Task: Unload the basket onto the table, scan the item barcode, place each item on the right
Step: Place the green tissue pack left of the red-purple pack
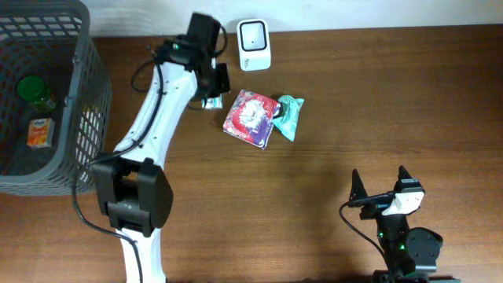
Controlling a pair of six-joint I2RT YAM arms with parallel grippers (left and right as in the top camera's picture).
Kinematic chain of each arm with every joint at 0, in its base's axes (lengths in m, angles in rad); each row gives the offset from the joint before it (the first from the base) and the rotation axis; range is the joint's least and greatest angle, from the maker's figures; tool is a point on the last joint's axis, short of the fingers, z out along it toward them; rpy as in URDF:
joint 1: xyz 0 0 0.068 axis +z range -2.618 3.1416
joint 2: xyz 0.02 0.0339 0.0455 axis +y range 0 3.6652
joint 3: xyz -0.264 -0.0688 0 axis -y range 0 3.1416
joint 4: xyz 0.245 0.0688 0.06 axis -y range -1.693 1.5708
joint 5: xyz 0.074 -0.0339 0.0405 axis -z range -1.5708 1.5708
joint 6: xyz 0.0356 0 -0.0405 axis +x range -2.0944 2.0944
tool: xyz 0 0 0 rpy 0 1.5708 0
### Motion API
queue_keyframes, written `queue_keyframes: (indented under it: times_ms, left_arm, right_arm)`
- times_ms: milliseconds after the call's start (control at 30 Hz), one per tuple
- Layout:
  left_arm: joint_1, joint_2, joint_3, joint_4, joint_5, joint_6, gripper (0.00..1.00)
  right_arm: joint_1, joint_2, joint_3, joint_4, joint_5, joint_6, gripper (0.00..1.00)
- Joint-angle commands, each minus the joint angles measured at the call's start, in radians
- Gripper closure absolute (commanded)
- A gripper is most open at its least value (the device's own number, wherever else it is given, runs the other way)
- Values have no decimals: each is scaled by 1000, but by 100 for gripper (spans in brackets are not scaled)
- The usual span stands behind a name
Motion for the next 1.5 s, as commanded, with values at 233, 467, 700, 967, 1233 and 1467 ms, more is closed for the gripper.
queue_keyframes:
  times_ms: [233, 467, 700, 967, 1233, 1467]
  left_arm:
    - [-10, -8, -375, 300, -121, -76, 96]
    - [-76, -9, -404, 319, -83, -76, 92]
    - [-75, -13, -305, 270, -31, -76, 90]
    - [-75, -14, -271, 265, -235, -74, 65]
    - [-17, -209, 21, 127, -237, 95, 36]
    - [343, -491, 52, 166, -236, 167, 30]
  right_arm:
    - [8, -6, -7, -4, 4, 8, 1]
    - [8, -6, -7, -3, 4, 8, 1]
    - [8, -6, -7, -3, 4, 8, 1]
    - [8, -6, -7, -4, 4, 8, 1]
    - [8, -6, -7, -3, 4, 8, 1]
    - [8, -6, -7, -3, 4, 8, 1]
